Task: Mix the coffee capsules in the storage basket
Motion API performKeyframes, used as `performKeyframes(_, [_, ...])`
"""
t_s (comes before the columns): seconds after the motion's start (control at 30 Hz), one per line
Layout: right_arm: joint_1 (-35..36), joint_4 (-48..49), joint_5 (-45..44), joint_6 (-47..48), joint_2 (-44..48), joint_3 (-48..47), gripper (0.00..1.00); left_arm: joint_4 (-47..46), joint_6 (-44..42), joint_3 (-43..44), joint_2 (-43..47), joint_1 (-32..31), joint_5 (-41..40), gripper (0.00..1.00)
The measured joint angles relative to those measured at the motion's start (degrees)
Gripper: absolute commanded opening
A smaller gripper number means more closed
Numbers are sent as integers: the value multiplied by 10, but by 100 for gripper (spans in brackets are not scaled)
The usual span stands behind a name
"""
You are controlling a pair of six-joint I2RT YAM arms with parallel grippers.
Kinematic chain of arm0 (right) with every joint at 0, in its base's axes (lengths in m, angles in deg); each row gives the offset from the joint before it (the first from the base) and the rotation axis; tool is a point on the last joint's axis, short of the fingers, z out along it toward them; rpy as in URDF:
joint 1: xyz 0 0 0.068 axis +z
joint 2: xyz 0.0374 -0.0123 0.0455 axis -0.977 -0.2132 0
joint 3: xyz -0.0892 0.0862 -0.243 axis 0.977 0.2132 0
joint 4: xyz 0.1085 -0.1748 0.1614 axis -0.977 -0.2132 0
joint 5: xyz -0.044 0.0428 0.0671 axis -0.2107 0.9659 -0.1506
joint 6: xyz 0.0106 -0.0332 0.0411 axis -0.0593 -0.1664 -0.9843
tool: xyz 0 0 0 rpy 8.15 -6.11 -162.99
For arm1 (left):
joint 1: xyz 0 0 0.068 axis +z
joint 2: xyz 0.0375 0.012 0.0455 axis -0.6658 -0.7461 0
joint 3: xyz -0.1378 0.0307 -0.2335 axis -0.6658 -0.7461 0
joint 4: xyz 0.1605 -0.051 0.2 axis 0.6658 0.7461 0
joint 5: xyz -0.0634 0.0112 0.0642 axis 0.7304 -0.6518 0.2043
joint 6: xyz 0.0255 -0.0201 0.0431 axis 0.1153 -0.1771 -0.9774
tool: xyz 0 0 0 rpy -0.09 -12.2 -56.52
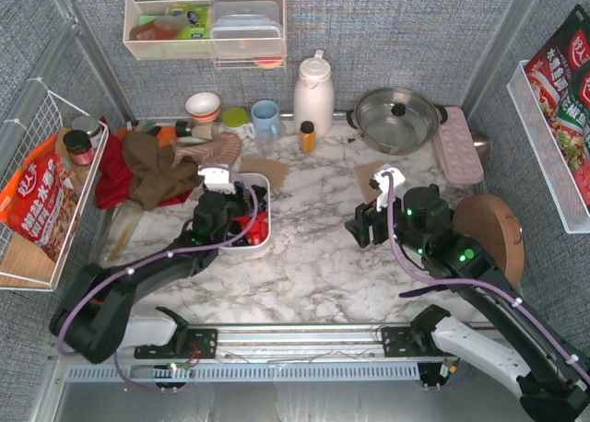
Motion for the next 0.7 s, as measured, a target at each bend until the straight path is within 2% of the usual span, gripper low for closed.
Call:
performKeyframes(0.23, [0, -19, -2, 3, 19, 5, 66, 23, 10, 70, -93, 35, 22, 68])
performKeyframes(0.33, [0, -24, -14, 10, 28, 7, 69, 40, 15, 94, -94, 35, 28, 80])
performKeyframes(0.43, [0, -23, -35, 16, 28, 18, 72, 72, 19, 100, -67, 36, 29, 97])
performKeyframes(0.47, [0, -20, -46, 17, 26, 25, 74, 78, 19, 98, -53, 36, 30, 99])
performKeyframes(0.53, [0, -19, -67, 19, 21, 36, 85, 83, 19, 84, -20, 36, 41, 99])
performKeyframes(0.57, [0, -18, -80, 21, 19, 42, 96, 90, 19, 74, 2, 36, 43, 99])
performKeyframes(0.6, [0, -10, -132, 25, 20, 59, 99, 109, 13, 53, 54, 36, 47, 99])
performKeyframes(0.7, [-1, 41, -179, 29, 31, 92, 99, 138, 6, 34, 95, 36, 59, 99])
